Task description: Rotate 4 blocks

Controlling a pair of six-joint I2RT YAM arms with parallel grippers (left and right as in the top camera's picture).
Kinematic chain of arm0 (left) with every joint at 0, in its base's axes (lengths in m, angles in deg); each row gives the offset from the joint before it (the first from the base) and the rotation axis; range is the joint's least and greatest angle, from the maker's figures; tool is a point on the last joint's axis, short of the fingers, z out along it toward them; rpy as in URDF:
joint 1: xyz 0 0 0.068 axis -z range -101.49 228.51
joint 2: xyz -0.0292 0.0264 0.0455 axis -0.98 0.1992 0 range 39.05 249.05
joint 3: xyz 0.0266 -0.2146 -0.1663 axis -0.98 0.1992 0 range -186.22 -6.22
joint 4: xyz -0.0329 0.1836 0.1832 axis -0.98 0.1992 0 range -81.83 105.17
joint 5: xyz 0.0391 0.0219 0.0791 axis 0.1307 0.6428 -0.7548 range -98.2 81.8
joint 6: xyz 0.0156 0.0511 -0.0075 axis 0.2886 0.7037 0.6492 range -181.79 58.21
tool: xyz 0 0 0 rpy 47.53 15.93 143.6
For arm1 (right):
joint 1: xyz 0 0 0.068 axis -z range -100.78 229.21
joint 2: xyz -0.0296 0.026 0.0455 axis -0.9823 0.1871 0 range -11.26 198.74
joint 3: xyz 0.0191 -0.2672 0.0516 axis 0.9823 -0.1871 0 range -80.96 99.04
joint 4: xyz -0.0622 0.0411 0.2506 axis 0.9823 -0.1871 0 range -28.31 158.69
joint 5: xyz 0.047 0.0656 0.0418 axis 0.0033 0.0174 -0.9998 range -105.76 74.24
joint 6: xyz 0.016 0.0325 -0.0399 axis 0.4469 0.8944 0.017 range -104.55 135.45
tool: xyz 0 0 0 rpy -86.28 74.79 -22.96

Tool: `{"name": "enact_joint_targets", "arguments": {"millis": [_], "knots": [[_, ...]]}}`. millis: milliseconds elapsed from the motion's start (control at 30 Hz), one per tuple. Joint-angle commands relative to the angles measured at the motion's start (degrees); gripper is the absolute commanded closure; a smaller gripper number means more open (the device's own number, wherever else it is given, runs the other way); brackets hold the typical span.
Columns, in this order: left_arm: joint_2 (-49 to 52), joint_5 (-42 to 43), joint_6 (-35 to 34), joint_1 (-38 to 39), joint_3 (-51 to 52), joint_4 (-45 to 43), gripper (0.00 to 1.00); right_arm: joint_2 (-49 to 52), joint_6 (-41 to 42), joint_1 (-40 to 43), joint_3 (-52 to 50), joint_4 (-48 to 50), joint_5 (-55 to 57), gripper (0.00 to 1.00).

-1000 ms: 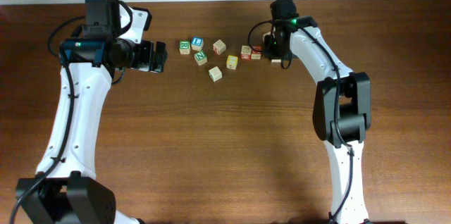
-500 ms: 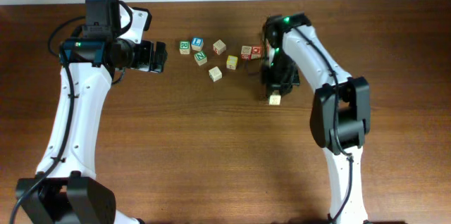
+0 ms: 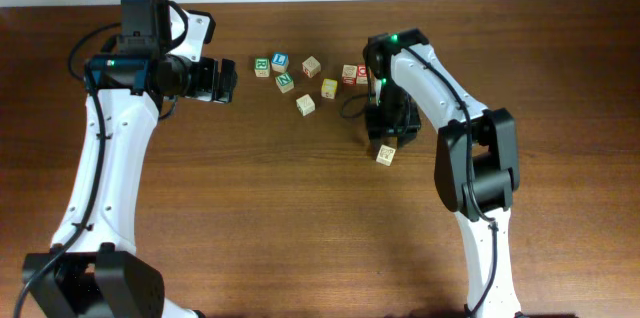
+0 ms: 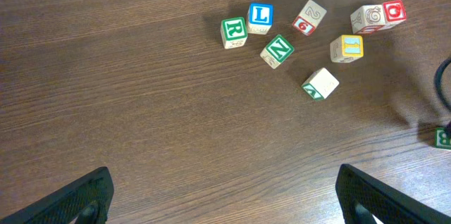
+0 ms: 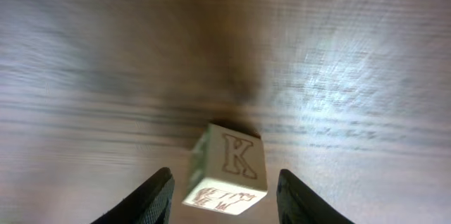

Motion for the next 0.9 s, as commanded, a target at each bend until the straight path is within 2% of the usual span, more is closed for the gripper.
{"name": "enact_joint_targets", "arguments": {"millis": [0, 67, 200, 233, 267, 400, 467, 533, 600, 700, 733, 833, 867], "knots": [[0.17, 0.83, -0.72, -0.20, -1.29, -0.11, 0.01, -1.68, -1.46, -0.07, 12.39, -0.63, -3.26, 0.50], [0.17, 0.83, -0.72, -0.20, -1.31, -0.11, 0.01, -1.68, -0.96, -0.79, 17.29, 3.72, -5.31, 0.48], [0.17, 0.83, -0.72, -0.20, -1.29, -0.11, 0.01, -0.37, 5.92, -4.98, 15.67, 18.82, -5.86, 0.48], [0.17, 0.83, -0.72, -0.20, -1.29, -0.11, 0.01, 0.42, 8.07, -6.32, 14.58, 22.14, -4.72, 0.48], [0.17, 0.83, -0.72, -0.20, -1.29, -0.11, 0.01, 1.86, 14.93, -8.44, 13.03, 25.62, -0.81, 0.47], [0.17, 0.83, -0.72, -0.20, -1.31, -0.11, 0.01, 4.20, 23.47, -12.11, 10.01, 31.82, 3.06, 0.43], [0.17, 0.83, -0.72, -0.20, -1.29, -0.11, 0.01, 4.96, 23.23, -13.16, 9.60, 32.39, 5.57, 0.43], [0.17, 0.83, -0.72, -0.20, -1.29, -0.11, 0.01, 5.55, 18.45, -13.22, 9.57, 32.76, 5.73, 0.43], [0.17, 0.83, -0.72, -0.20, -1.29, -0.11, 0.01, 6.75, 4.96, -13.20, 9.57, 34.21, 3.52, 0.44], [0.17, 0.83, -0.72, -0.20, -1.29, -0.11, 0.01, 7.93, -10.03, -13.20, 9.57, 34.32, -0.55, 0.44], [0.17, 0.83, -0.72, -0.20, -1.29, -0.11, 0.01, 8.26, -12.98, -13.22, 9.57, 34.34, -1.64, 0.50], [0.15, 0.83, -0.72, -0.20, -1.29, -0.11, 0.01, 8.48, -14.60, -13.20, 9.57, 34.27, -1.62, 0.51], [0.17, 0.83, -0.72, -0.20, -1.29, -0.11, 0.01, 8.50, -14.58, -13.22, 9.57, 34.07, -1.62, 0.57]]}}
